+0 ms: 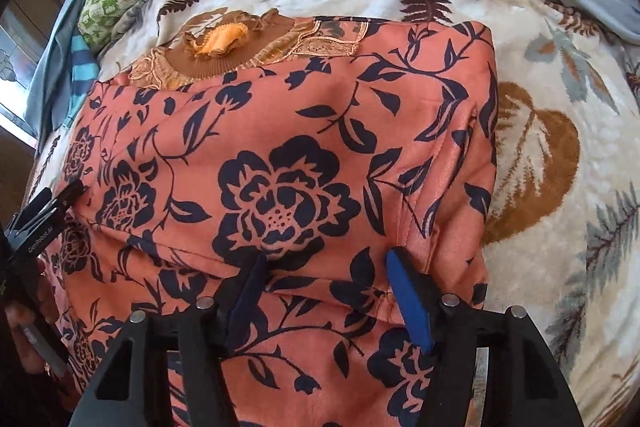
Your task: Fold small clothes
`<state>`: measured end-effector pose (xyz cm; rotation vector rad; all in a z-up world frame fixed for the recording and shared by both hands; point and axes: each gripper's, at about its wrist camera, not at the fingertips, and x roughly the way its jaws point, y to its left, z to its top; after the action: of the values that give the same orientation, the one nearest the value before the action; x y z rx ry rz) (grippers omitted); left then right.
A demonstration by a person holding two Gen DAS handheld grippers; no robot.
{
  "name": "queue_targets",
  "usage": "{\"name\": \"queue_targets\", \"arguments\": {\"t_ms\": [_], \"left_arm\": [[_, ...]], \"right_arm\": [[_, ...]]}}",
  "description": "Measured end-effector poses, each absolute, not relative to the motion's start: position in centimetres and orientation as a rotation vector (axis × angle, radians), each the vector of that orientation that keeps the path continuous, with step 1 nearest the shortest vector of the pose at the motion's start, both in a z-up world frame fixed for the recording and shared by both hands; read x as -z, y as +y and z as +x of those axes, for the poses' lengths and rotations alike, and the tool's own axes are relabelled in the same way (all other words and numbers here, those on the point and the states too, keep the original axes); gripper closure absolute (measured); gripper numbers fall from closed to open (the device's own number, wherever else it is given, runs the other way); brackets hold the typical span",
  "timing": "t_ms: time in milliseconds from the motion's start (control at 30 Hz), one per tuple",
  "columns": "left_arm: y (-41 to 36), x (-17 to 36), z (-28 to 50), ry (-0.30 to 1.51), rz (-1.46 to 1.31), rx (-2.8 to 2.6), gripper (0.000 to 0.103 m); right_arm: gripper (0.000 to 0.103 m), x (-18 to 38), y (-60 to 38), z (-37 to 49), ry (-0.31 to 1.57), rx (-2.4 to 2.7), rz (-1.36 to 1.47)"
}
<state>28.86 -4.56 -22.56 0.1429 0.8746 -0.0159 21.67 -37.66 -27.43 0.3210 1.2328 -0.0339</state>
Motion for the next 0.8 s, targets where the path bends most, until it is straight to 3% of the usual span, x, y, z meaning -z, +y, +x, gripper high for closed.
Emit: {"name": "queue_targets", "arguments": {"t_ms": [333, 533, 800], "left_arm": [[7.3, 19.0, 21.1, 0.827, 0.022, -0.091, 0.008], [10.1, 18.3, 17.5, 0.882, 0.007, -0.034, 0.008], [11.1, 16.8, 15.3, 0.99, 0.039, 0.05, 0.008]], "right_arm": [[0.039, 21.8, -42.3, 8.5, 0.971, 0.074, 0.601], [0.039, 22.1, -41.9, 1.2, 0.999, -0.01, 0.707], [0.039, 21.5, -39.2, -2.6, 1.094, -0.049, 0.628]]}}
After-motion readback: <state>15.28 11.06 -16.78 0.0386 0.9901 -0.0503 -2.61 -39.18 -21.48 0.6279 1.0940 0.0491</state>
